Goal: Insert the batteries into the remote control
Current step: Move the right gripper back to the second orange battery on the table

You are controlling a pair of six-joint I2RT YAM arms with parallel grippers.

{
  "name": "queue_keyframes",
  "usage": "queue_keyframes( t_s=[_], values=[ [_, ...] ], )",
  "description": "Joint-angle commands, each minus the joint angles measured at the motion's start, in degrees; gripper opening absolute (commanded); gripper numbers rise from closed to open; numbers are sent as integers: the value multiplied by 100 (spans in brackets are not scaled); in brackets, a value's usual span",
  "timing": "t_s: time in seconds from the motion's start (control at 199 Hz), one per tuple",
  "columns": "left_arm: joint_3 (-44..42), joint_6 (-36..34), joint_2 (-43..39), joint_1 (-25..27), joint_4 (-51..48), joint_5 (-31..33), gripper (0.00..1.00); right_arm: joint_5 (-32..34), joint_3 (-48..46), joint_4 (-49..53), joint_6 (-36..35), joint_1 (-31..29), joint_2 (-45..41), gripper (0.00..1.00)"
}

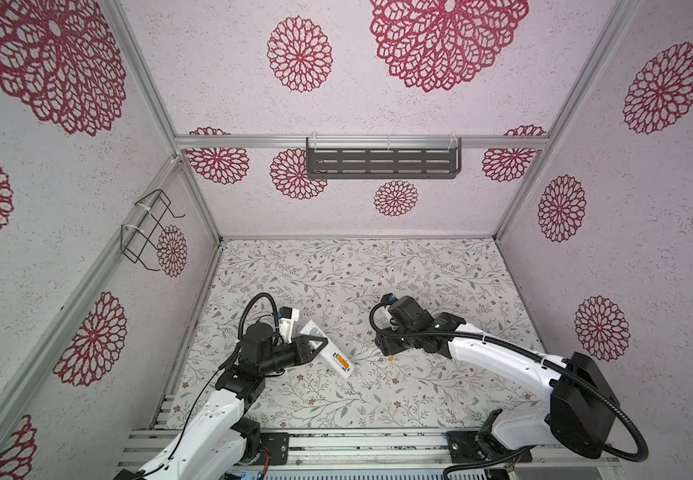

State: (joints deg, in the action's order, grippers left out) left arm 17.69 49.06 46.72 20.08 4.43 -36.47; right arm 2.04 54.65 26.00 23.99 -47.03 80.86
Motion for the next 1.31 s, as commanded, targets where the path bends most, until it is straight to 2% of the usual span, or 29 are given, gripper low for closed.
queue_keyframes(
  t_s=[0.0, 0.161, 0.443, 0.755, 1.303],
  values=[
    [-105, 25, 11, 150, 476, 73, 0, 115, 54, -163, 359, 18, 58, 69],
    [-188, -58, 125, 269, 616, 156, 0, 175, -29, -134, 448, 18, 261, 68],
    [-120, -133, 241, 279, 647, 149, 0, 283, 29, -101, 826, 36, 938, 48],
    [-135, -133, 233, 288, 700, 131, 0, 667, -78, -202, 1197, 36, 1211, 38],
    [-134, -116, 145, 290, 691, 140, 0, 771, -135, -452, 1327, 36, 1449, 31]
  ],
)
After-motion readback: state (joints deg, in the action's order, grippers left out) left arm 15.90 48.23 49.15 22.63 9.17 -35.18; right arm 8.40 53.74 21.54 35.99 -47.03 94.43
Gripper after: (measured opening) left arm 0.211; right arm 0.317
